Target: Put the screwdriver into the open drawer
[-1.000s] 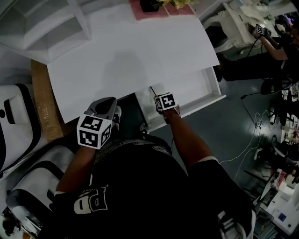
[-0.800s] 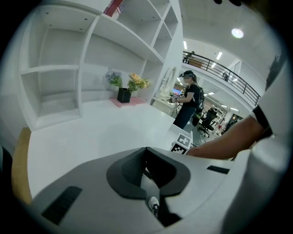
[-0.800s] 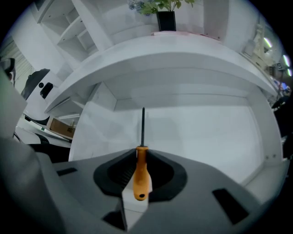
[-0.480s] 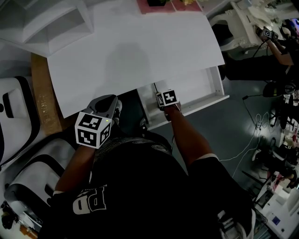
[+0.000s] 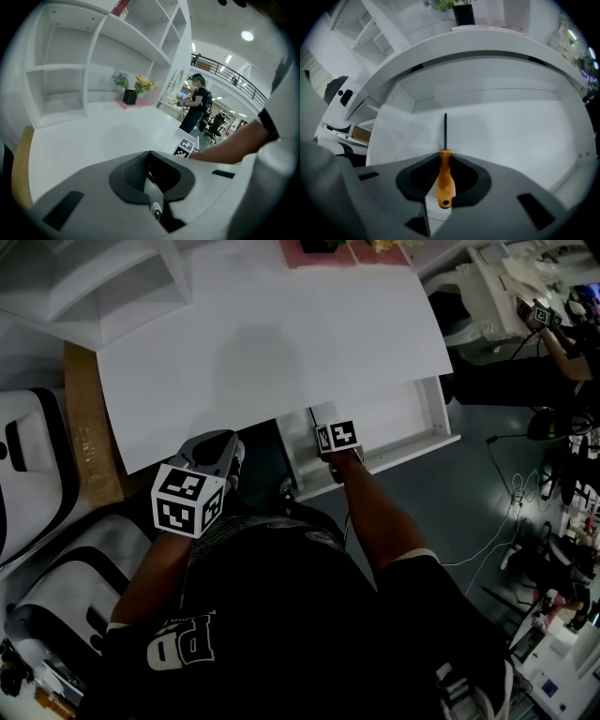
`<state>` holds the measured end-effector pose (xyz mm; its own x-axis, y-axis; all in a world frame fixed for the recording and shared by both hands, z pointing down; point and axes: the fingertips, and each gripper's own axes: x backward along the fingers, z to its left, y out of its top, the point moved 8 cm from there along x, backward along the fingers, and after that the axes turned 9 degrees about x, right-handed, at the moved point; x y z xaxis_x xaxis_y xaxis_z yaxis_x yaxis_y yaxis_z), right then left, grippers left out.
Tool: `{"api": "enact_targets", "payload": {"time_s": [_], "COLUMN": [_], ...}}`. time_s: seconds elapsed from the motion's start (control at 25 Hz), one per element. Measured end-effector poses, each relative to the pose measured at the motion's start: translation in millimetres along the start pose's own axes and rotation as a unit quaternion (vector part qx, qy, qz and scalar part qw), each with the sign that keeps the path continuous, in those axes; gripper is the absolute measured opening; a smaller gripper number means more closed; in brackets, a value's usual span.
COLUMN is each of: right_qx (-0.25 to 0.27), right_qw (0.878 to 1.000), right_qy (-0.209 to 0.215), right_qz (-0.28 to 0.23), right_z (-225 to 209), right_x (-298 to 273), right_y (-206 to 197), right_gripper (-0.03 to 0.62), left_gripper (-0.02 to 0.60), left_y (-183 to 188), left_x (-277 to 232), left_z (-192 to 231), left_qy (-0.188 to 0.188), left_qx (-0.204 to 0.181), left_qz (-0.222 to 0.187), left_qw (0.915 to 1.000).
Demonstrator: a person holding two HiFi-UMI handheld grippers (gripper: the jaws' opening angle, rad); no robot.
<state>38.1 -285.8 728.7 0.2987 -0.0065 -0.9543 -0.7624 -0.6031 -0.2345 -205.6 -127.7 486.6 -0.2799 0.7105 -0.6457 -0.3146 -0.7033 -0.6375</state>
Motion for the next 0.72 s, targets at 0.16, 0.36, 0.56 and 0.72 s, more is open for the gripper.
{"api": "enact_targets", "payload": {"time_s": [0.16,0.36,0.56,0.72], "right_qx": [-0.006,-0.009,-0.003,0.008], "right_qw": [1.0,1.0,0.999,0.999], "right_qy": [0.011,0.021,0.025,0.024], "right_qz": [-0.001,-0.012,-0.024,-0.045], "right_z": [-2,-3,-2,1], "right_x": [-1,3,11,24], "right_y": [-1,-2,-2,0], "right_gripper": [0.078,0.123,0.127,0.127], "left_gripper": [0.011,0.011,0.011,0.011], "left_y": [0,-1,-1,-1], "left_x": [1,4,5,5], "left_z": [-3,-7,-17,-28], "left_qy": [0.0,0.001,0.001,-0.002], "left_qx": [-0.001,-0.006,-0.012,-0.018], "left_qz": [-0.002,-0.006,-0.011,-0.017], "left_qw": [1.0,1.0,0.9999,0.9997]}}
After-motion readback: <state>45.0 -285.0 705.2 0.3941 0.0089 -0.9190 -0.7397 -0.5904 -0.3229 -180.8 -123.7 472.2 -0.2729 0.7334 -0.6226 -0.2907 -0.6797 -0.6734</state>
